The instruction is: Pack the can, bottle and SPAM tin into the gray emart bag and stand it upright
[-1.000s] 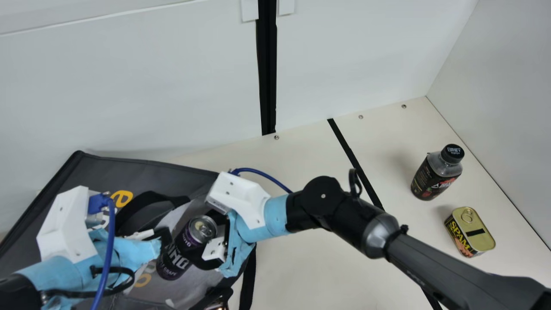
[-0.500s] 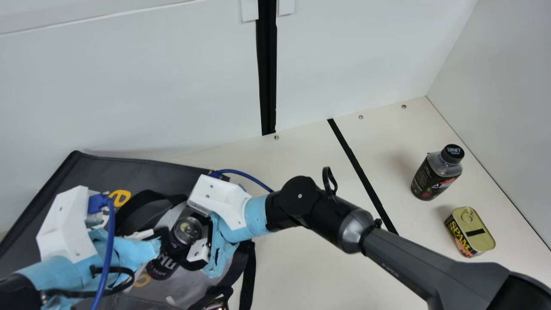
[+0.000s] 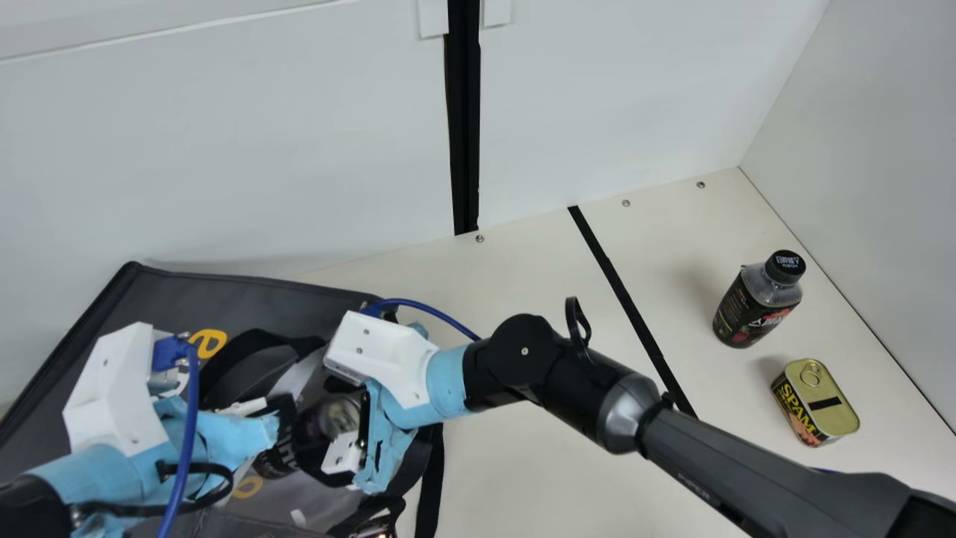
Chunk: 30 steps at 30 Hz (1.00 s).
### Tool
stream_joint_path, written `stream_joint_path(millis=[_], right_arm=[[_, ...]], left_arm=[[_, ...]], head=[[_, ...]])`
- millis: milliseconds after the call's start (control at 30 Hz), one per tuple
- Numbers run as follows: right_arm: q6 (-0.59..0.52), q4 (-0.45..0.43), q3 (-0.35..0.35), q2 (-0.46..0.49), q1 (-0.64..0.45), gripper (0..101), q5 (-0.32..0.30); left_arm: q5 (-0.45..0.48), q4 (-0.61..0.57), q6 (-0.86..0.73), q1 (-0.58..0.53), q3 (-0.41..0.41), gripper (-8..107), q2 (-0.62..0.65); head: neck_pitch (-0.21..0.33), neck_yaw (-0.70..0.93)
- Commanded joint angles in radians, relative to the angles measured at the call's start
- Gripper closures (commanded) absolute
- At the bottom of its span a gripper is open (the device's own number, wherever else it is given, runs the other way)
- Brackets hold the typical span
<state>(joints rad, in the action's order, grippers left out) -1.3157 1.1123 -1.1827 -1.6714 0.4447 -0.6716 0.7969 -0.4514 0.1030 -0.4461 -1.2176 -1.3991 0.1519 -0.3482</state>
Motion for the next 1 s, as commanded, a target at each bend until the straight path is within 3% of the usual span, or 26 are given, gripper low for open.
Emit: stream_joint_path(millis=[0, 367, 967], right_arm=[[0.003, -0.004, 0.007, 0.009, 0.0, 8, 0.004], [0.034, -0.052, 0.063, 0.101, -0.025, 6, 0.0], [0.113, -0.156, 0.109, 0.302, -0.191, 6, -0.108]], left_arm=[[0.0, 0.0, 0.0, 0.0, 0.0, 107, 0.0], [0.0, 0.0, 0.0, 0.0, 0.0, 107, 0.0], [0.0, 0.0, 0.0, 0.0, 0.0, 107, 0.0]], head=[[0.023, -0.001], [0.023, -0.001], [0.023, -0.001]])
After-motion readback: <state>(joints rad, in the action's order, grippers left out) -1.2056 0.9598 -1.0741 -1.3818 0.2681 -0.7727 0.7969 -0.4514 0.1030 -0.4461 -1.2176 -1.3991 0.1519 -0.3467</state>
